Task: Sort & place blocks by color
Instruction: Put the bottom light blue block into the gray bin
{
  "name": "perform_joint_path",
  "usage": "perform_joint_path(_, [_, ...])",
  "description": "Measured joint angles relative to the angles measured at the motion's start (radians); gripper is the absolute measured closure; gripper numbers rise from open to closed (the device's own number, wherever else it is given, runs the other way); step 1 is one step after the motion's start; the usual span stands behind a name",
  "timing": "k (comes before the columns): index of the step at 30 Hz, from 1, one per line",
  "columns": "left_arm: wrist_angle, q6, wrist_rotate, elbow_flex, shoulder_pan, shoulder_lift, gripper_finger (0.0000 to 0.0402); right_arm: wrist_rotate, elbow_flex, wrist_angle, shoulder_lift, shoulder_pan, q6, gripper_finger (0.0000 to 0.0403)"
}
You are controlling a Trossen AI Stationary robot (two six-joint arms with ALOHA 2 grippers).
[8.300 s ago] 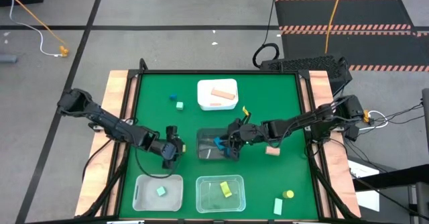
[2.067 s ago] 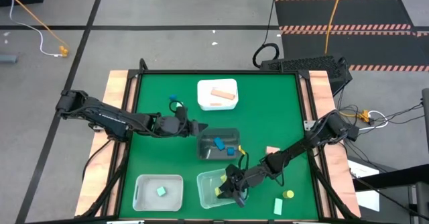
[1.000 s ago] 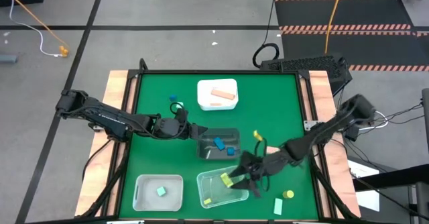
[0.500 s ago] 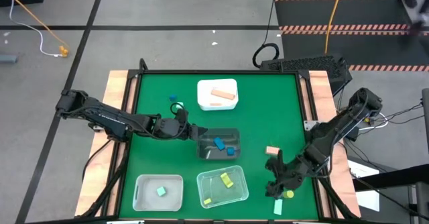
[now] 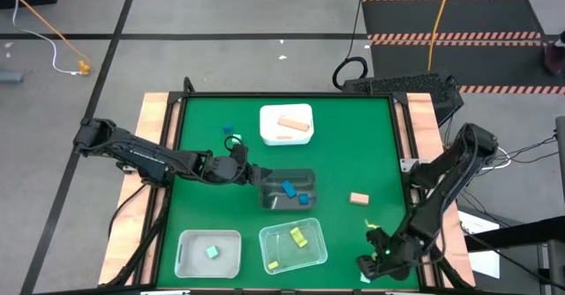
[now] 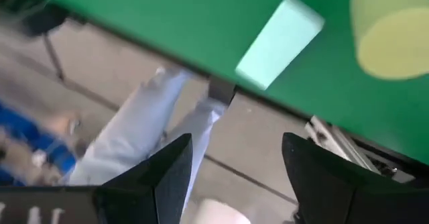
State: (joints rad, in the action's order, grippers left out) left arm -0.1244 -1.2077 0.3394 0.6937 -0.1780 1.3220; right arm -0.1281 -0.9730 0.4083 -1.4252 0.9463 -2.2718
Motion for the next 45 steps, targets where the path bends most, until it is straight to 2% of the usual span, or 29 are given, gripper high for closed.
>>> perform_joint_path(3, [0.003,0.029,0.001,0.0,0.001,0.0,0.0236,-0.004,0.0,-0.026,-0.061,0.006,-0.088,0.0184])
perform_joint_path(9, [0.019,0.065,0.001,0.0,0.014,0.0,0.0236,-0.037,0.0,-0.128,-0.156,-0.016,-0.111,0.0184])
perform_joint_path(15, [0.058,0.109,-0.002,0.0,0.035,0.0,0.0236,-0.134,0.0,-0.114,-0.226,-0.051,-0.134,0.0184])
perform_joint_path(28, [0.121,0.114,-0.009,0.0,0.046,0.0,0.0236,-0.132,-0.002,-0.112,-0.32,-0.095,-0.127,0.0185])
perform_joint_path(32, [0.124,0.113,-0.009,0.0,0.046,0.0,0.0236,-0.123,-0.003,-0.083,-0.324,-0.092,-0.09,0.0209])
perform_joint_path(38, [0.125,0.113,-0.009,0.0,0.046,0.0,0.0236,-0.11,-0.002,-0.071,-0.324,-0.08,-0.02,0.0293])
perform_joint_path(45, [0.117,0.099,-0.009,0.0,0.046,0.0,0.0236,-0.093,0.004,-0.166,-0.27,-0.079,0.152,0.0294])
